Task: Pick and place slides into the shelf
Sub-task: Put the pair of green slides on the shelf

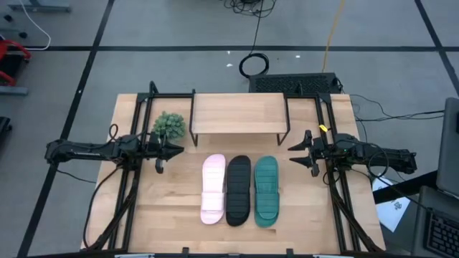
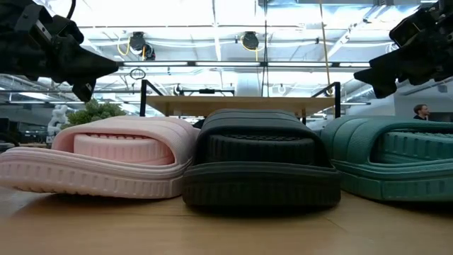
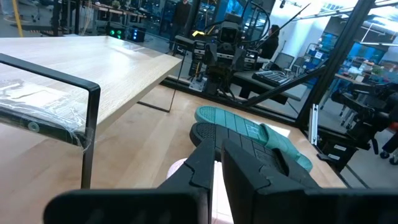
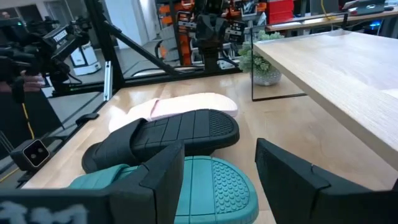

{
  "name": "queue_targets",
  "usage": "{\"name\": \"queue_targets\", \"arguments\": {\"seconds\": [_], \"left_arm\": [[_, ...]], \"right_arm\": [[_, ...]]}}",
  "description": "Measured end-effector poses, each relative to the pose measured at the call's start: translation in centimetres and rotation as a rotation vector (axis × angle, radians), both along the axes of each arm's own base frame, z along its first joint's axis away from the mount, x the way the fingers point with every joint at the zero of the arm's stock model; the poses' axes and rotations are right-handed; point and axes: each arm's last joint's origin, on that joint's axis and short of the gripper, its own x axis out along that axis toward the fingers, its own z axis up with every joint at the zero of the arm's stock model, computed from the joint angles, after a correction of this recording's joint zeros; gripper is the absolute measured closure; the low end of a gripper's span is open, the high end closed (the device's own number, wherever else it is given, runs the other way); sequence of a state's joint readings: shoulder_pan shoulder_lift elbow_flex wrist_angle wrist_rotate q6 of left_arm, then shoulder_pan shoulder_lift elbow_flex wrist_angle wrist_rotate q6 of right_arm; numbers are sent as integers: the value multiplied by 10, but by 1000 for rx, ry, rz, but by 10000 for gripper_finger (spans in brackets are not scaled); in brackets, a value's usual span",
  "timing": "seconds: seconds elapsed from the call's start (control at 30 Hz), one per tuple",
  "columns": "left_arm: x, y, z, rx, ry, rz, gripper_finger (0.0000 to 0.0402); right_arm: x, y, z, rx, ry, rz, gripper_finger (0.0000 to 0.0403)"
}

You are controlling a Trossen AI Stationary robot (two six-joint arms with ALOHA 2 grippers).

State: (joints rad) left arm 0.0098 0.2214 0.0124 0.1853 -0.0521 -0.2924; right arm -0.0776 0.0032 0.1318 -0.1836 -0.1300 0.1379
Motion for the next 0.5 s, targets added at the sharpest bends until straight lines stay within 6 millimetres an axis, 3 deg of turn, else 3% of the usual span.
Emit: {"name": "queue_targets", "arguments": {"seconds": [0.3, 0.5], "left_arm": [[0, 3, 0, 2, -3, 88, 369], [0, 3, 0, -5, -6, 88, 369]], "right_arm": [[2, 0, 9, -32, -108, 3, 216], [1, 0, 20, 191, -201, -1, 216]]}}
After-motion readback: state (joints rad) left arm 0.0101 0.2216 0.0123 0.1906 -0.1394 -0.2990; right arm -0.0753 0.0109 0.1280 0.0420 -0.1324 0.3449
